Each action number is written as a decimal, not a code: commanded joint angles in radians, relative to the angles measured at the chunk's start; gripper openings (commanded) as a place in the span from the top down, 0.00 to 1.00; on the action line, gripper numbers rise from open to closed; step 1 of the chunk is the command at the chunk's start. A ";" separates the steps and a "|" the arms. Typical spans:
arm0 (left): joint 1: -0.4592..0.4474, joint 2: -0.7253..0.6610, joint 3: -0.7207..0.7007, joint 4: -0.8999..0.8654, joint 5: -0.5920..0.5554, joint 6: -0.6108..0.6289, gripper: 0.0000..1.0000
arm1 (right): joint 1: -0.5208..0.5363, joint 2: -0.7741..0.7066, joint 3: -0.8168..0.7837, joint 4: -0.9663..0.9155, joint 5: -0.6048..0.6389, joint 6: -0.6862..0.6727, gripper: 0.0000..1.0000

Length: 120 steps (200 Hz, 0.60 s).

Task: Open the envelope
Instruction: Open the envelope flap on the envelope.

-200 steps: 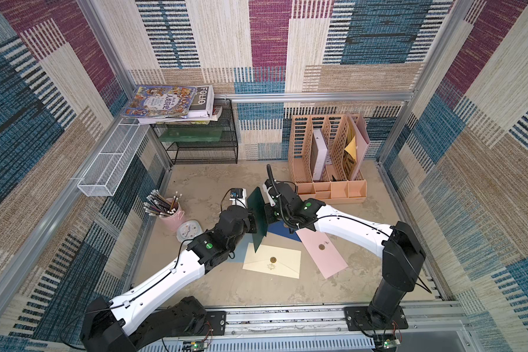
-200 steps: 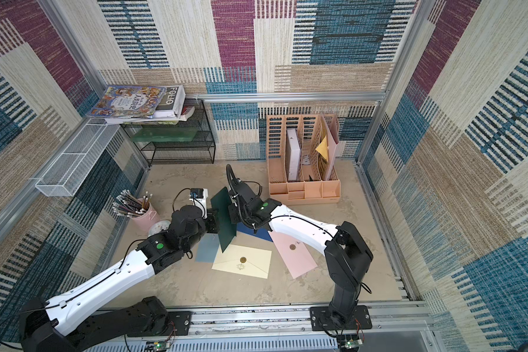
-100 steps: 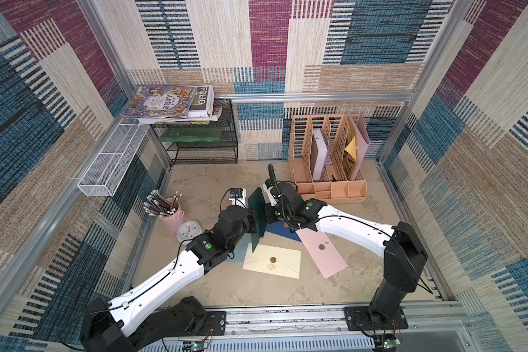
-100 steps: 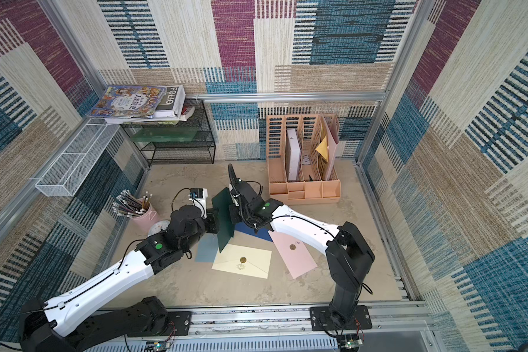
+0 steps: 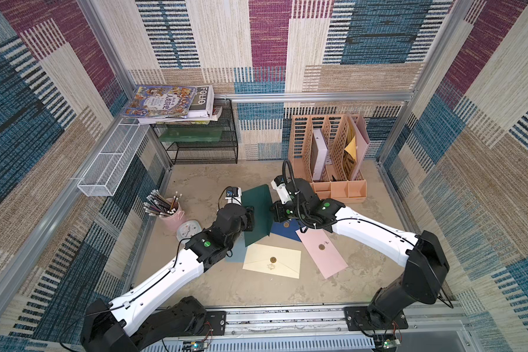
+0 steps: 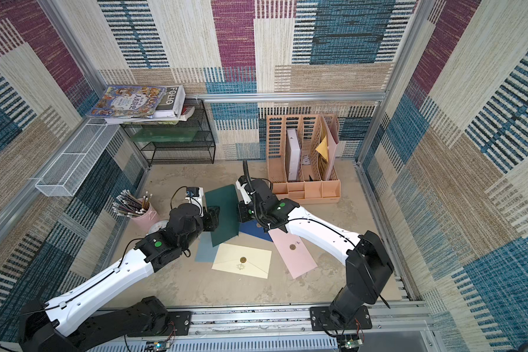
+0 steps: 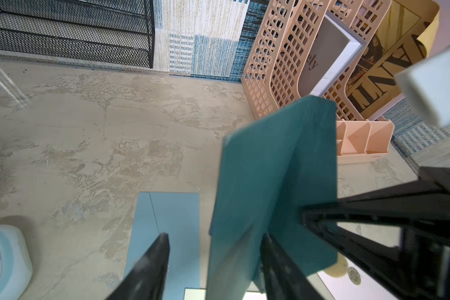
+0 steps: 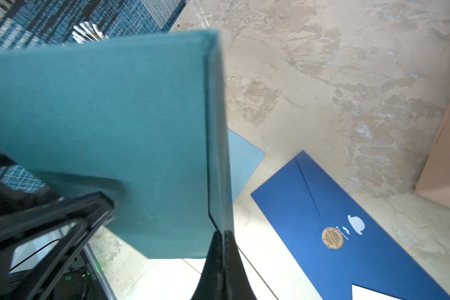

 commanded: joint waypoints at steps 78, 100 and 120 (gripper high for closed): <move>0.038 0.051 0.010 0.023 0.013 0.012 0.33 | -0.098 -0.117 -0.173 0.261 -0.459 0.099 1.00; 0.044 0.053 0.002 0.029 0.024 0.004 0.33 | -0.128 -0.138 -0.221 0.347 -0.555 0.151 1.00; 0.047 0.065 0.001 0.035 0.038 0.001 0.33 | -0.141 -0.144 -0.257 0.450 -0.640 0.213 1.00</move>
